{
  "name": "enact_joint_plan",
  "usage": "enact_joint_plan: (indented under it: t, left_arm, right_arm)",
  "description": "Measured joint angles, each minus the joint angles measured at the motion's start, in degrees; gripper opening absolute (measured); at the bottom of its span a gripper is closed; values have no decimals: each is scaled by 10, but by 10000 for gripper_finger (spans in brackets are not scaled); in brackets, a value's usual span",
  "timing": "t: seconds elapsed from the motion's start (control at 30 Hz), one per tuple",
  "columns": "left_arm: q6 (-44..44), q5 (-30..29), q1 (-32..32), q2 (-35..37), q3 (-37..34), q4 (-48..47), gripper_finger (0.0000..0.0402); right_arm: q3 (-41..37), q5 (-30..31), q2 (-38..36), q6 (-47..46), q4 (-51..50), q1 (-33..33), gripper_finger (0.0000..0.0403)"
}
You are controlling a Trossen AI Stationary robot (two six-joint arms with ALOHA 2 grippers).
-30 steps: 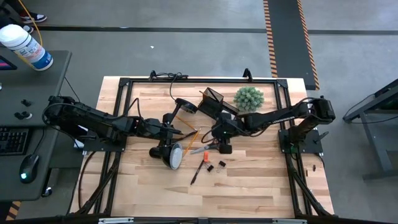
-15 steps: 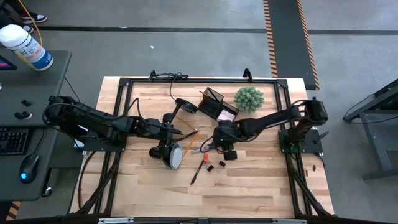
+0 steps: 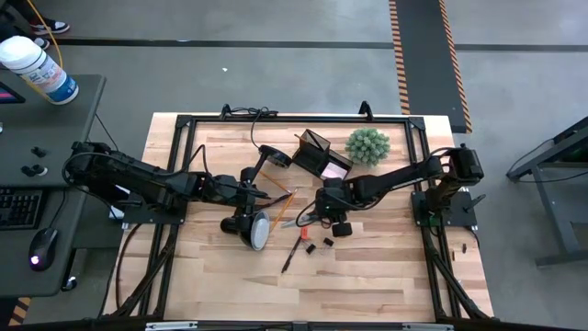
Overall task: Pick and place office supplies into organizer
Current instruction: Put the scissors into the desk organizer
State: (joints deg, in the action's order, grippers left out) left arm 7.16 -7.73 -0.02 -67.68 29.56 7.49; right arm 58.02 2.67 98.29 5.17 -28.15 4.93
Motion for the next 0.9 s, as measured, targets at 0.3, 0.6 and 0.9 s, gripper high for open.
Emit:
enact_joint_plan:
  t: [0.3,0.6,0.9]
  left_arm:
    - [0,0,0,0,0,0,92]
    - [0,0,0,0,0,0,92]
    - [0,0,0,0,0,0,92]
  right_arm:
    - [0,2,0,0,1,0,142]
    - [0,3,30,2,11,-1,182]
    - [0,3,41,10,11,-4,175]
